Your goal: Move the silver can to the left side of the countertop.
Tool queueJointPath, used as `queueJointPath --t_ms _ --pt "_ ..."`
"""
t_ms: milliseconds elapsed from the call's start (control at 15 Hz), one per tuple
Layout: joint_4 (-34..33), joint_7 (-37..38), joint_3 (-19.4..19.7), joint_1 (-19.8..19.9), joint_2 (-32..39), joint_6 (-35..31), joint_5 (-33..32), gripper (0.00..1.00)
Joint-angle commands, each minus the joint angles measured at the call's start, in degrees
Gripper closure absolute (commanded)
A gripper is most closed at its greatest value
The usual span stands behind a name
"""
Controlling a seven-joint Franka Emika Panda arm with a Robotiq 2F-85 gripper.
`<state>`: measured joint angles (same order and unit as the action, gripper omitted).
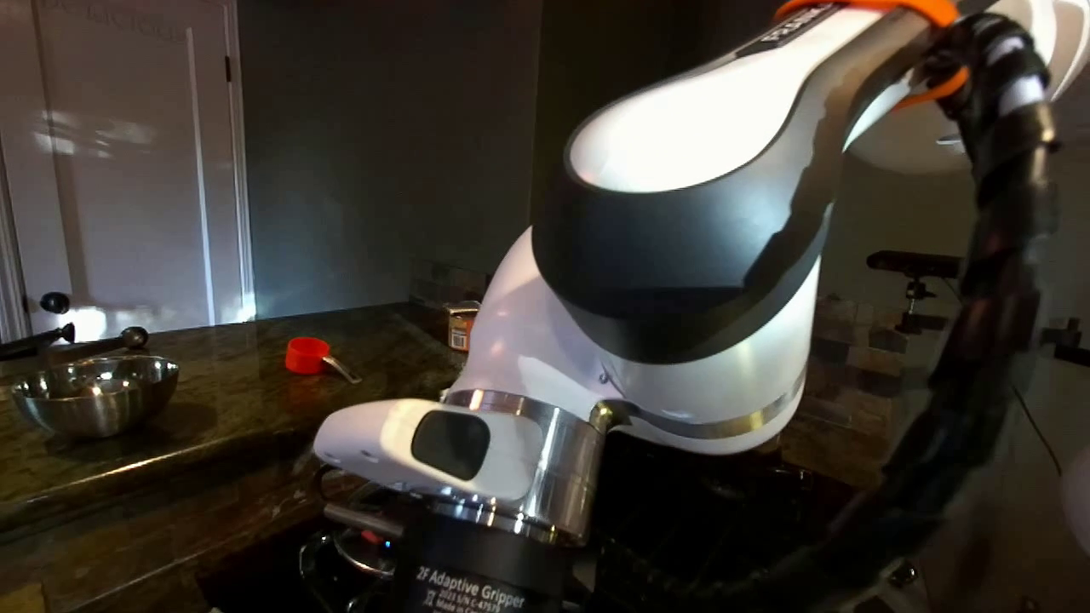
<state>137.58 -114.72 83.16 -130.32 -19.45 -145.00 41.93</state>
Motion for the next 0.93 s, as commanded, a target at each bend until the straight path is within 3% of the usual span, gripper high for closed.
queueJointPath --t_ms 0,133,333,600,667,800,867 --pt "-2.68 -2.73 9.21 -9.75 -2.24 0.06 0.73 0.77" --pt "-3.89 -2.88 13.76 -14.5 -4.46 0.02 -0.33 0.77" --pt "-2.67 -0.17 9.5 -9.64 -9.7 -0.72 -5.51 0.77" --pt "-2.43 4.15 10.41 -9.21 -11.72 -0.14 -11.05 0.77" --pt "-3.52 5.87 13.27 -12.44 -12.88 -0.66 -12.95 0.77" --pt "-2.09 9.07 10.86 -8.9 -12.89 -0.02 -16.48 0.77" --pt "-2.3 10.56 11.74 -9.84 -13.25 -0.41 -18.09 0.77"
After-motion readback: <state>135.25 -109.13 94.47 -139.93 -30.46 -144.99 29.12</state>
